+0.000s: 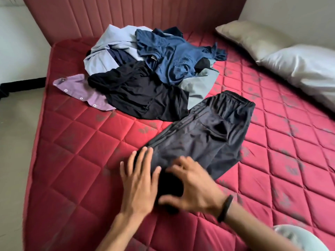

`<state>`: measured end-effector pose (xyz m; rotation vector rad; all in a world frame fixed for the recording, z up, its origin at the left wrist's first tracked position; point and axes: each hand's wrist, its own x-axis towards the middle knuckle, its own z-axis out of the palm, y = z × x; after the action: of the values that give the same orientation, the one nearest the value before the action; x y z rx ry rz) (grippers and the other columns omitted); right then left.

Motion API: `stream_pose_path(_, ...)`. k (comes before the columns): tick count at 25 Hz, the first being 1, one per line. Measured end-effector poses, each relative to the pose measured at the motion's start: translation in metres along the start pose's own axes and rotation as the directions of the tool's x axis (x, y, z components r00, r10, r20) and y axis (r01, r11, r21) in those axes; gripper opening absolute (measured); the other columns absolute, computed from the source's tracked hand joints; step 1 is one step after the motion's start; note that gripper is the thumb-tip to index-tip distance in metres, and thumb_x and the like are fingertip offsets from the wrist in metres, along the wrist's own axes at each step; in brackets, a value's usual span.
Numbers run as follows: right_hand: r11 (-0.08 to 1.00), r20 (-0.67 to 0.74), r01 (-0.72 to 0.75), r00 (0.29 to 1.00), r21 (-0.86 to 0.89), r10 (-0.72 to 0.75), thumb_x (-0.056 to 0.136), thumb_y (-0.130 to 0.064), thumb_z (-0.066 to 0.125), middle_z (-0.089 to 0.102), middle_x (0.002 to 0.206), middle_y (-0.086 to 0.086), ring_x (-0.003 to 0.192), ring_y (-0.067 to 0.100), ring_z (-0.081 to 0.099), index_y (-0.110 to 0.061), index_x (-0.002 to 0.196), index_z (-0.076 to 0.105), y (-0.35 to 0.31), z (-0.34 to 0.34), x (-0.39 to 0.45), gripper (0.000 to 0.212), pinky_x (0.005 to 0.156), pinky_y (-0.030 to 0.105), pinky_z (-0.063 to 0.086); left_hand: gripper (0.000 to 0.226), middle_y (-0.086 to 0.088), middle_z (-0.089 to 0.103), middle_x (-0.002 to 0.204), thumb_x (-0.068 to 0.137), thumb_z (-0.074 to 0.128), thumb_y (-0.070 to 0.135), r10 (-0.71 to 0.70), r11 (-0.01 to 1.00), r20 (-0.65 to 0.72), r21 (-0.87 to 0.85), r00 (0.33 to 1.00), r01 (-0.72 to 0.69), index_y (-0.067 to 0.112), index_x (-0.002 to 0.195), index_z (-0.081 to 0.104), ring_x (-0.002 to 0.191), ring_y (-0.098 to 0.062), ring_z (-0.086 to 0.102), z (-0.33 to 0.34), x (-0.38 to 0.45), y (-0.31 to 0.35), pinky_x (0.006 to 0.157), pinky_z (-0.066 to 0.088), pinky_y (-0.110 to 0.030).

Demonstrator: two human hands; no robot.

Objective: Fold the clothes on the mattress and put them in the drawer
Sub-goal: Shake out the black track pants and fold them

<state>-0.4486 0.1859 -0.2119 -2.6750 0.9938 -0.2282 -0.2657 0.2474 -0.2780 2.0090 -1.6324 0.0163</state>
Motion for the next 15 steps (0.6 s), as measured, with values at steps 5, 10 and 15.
stream_pose_path(5, 0.979, -0.170, -0.162, 0.976, -0.127, 0.139, 0.095, -0.040, 0.062, 0.055, 0.114, 0.002, 0.096, 0.027, 0.052, -0.017, 0.131, 0.062, -0.050, 0.065, -0.038, 0.043, 0.081, 0.040, 0.052, 0.047, 0.005, 0.075, 0.101, 0.086, 0.057, 0.065, 0.019, 0.999, 0.163, -0.038, 0.986, -0.013, 0.027, 0.112, 0.069, 0.095, -0.027, 0.065, -0.018, 0.029, -0.047, 0.083, 0.050, -0.043)
stream_pose_path(10, 0.972, -0.134, -0.222, 0.968, -0.071, 0.212, 0.077, -0.014, 0.062, 0.053, 0.093, 0.001, 0.080, 0.028, 0.056, -0.019, 0.093, 0.061, -0.112, 0.074, -0.040, 0.017, 0.055, 0.040, 0.051, 0.047, 0.007, 0.071, 0.086, 0.075, 0.070, 0.075, -0.117, 0.993, 0.449, 0.073, 0.886, 0.094, 0.031, 0.087, 0.061, 0.101, -0.020, 0.069, -0.076, 0.027, -0.072, 0.088, 0.035, -0.038)
stream_pose_path(15, 0.847, 0.168, -0.154, 0.983, 0.509, 0.078, 0.089, -0.041, 0.070, 0.074, 0.090, -0.001, 0.078, 0.010, 0.068, -0.019, 0.102, 0.075, -0.180, 0.048, -0.048, 0.026, 0.074, 0.028, 0.055, 0.062, 0.008, 0.069, 0.099, 0.072, 0.054, 0.090, -0.407, 0.893, 0.455, 0.382, 0.792, 0.240, 0.032, 0.095, 0.058, 0.113, -0.022, 0.063, -0.156, -0.053, -0.115, 0.095, 0.033, -0.044)
